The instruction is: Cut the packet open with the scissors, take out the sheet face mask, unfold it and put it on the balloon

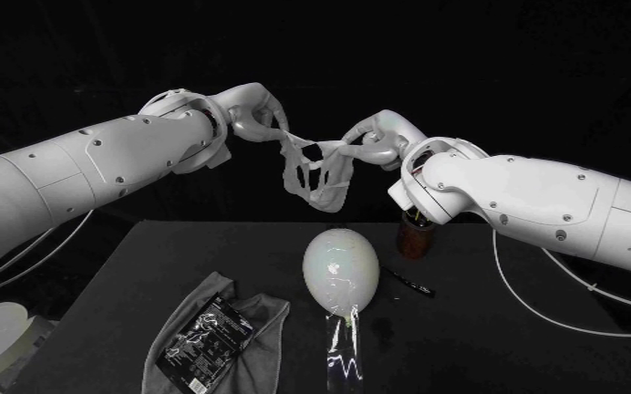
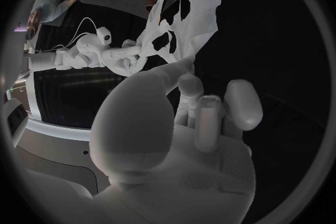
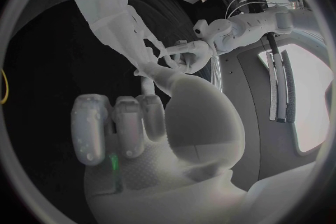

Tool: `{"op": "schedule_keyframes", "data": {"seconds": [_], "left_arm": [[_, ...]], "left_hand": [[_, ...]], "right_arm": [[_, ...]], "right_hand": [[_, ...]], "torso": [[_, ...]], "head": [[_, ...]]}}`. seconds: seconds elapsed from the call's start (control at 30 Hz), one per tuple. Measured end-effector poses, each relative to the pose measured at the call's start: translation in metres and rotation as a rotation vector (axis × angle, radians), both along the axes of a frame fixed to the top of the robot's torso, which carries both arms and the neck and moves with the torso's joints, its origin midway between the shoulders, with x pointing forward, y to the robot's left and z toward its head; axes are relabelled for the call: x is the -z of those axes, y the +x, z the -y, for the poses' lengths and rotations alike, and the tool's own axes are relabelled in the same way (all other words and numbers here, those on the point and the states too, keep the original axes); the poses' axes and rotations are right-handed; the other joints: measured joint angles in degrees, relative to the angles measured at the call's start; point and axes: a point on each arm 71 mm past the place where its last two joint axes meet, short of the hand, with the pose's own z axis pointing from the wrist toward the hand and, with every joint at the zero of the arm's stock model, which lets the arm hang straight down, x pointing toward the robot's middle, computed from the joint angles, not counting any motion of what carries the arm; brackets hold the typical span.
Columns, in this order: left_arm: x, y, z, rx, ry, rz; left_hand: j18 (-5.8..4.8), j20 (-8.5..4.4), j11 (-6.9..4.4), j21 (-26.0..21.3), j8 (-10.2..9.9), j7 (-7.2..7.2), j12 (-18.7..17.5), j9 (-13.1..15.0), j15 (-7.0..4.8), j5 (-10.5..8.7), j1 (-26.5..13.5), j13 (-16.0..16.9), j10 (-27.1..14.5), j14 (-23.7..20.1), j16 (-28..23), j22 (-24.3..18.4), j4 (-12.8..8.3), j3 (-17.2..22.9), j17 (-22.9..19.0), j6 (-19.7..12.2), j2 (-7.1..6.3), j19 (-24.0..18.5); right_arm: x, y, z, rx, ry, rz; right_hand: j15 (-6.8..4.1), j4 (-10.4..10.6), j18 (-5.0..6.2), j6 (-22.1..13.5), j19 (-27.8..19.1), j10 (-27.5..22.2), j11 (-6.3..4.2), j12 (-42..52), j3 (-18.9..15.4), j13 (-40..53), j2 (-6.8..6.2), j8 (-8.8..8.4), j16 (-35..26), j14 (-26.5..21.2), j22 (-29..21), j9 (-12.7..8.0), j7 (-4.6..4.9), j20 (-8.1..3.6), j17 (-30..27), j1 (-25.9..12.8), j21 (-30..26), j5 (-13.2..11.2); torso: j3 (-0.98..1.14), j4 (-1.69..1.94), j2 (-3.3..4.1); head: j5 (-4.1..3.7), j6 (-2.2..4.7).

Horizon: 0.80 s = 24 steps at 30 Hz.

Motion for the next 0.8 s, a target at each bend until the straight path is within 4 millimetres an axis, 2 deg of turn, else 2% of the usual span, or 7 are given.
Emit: {"op": "schedule_keyframes", "data": {"seconds": [0.37, 0.8], "left_arm": [[0.0010, -0.0001, 0.0017, 0.005, 0.000, -0.012], [0.0012, 0.0033, 0.0084, -0.001, -0.013, -0.013]], "left_hand": [[0.00, 0.00, -0.01, 0.0, 0.0, 0.10, 0.0, 0.0, 0.01, 0.00, 0.0, 0.0, 0.0, 0.0, 0.1, 0.0, 0.0, 0.0, 0.0, 0.1, 0.00, 0.0], [0.00, 0.00, -0.01, 0.0, -0.2, 0.09, 0.0, 0.0, 0.01, -0.12, 0.0, 0.0, 0.0, 0.0, 0.1, 0.0, 0.0, 0.3, 0.0, 0.1, -0.02, 0.0]], "right_arm": [[-0.0101, 0.0052, 0.0067, 0.041, -0.008, 0.062], [-0.0106, 0.0034, 0.0020, 0.035, -0.013, 0.058]], "right_hand": [[-0.09, 0.0, 0.00, 0.0, 0.0, 0.0, 0.00, 0.2, 0.0, 0.0, 0.06, 0.00, 0.0, 0.1, 0.0, 0.0, 0.13, 0.01, -0.1, 0.1, 0.3, -0.1], [-0.08, 0.0, 0.00, -0.1, 0.0, 0.0, 0.00, 0.2, 0.0, 0.0, 0.06, 0.01, -0.1, 0.1, 0.0, 0.0, 0.30, 0.02, 0.0, 0.1, 0.2, -0.2]], "torso": [[0.01, 0.00, 0.03], [0.00, -0.03, -0.03]], "head": [[-0.10, -0.08], [-0.83, 0.16]]}}
